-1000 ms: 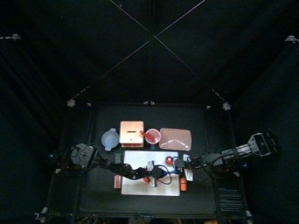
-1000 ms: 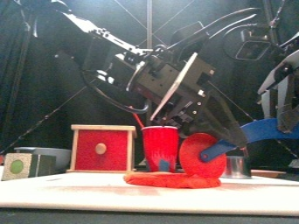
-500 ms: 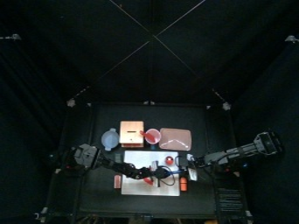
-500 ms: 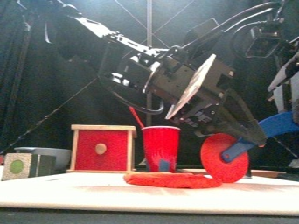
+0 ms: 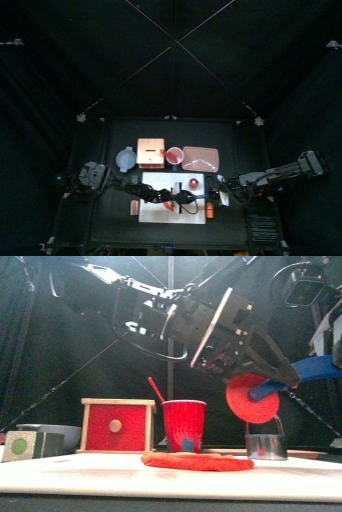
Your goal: Cut excess dough in half with pizza cutter
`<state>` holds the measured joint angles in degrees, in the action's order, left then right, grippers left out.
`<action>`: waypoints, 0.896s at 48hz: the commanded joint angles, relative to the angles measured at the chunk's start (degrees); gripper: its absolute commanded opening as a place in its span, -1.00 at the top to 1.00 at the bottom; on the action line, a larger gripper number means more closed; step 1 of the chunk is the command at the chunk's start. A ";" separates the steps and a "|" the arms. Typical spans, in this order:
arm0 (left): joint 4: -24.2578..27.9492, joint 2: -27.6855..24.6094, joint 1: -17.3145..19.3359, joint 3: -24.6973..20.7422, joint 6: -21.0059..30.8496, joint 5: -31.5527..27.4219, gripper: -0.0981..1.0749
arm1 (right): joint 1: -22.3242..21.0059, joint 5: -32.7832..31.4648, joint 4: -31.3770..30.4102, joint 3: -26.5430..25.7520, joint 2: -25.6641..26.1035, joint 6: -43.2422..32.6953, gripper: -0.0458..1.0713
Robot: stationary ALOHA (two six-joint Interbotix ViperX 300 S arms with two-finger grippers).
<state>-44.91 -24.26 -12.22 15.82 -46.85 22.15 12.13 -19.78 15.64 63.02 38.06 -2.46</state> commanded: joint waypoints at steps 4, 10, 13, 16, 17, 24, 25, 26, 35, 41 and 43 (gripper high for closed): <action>0.88 3.52 0.70 1.32 -0.26 2.02 -0.36 | 0.35 -0.97 2.29 -0.70 0.70 -0.09 0.21; 0.88 5.10 0.09 2.99 -0.26 5.01 -0.55 | 0.35 -1.05 4.48 -0.53 0.70 -0.26 0.21; 0.88 5.89 -0.53 4.04 -0.26 6.77 -0.62 | 0.35 -1.67 7.21 -0.70 0.70 -0.26 0.21; 0.79 6.77 -1.23 5.54 -0.26 9.05 -0.67 | 0.44 -3.52 10.81 -0.97 0.97 -0.26 0.21; 0.88 6.86 -1.32 5.80 -0.26 9.32 -0.67 | 0.35 -4.31 12.22 -1.05 0.97 -0.26 0.21; 0.70 8.44 -2.46 8.96 -0.26 13.80 -0.67 | -0.70 -9.84 22.85 -1.05 1.67 -0.53 0.21; 0.70 8.53 -2.64 9.32 -0.18 14.24 -0.67 | -1.14 -10.11 24.26 -0.97 1.67 -0.44 0.21; 0.62 8.70 -2.72 9.76 -0.18 14.85 -0.67 | -1.49 -10.20 25.49 -0.88 1.76 -0.44 0.21; 0.00 9.49 -3.78 11.95 -0.09 17.23 -0.67 | -6.42 -10.28 31.03 -0.44 2.55 -0.53 0.21; -0.53 9.84 -4.66 12.92 -0.09 17.49 -0.67 | -10.20 -10.28 33.75 0.44 2.72 -2.64 0.21; -0.79 10.11 -4.92 13.54 -0.09 17.67 -0.67 | -11.34 -10.28 34.19 0.97 2.72 -4.83 0.21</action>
<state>-45.44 -16.17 -16.70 29.27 -47.02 39.11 2.72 -30.23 48.69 63.98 40.61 -5.10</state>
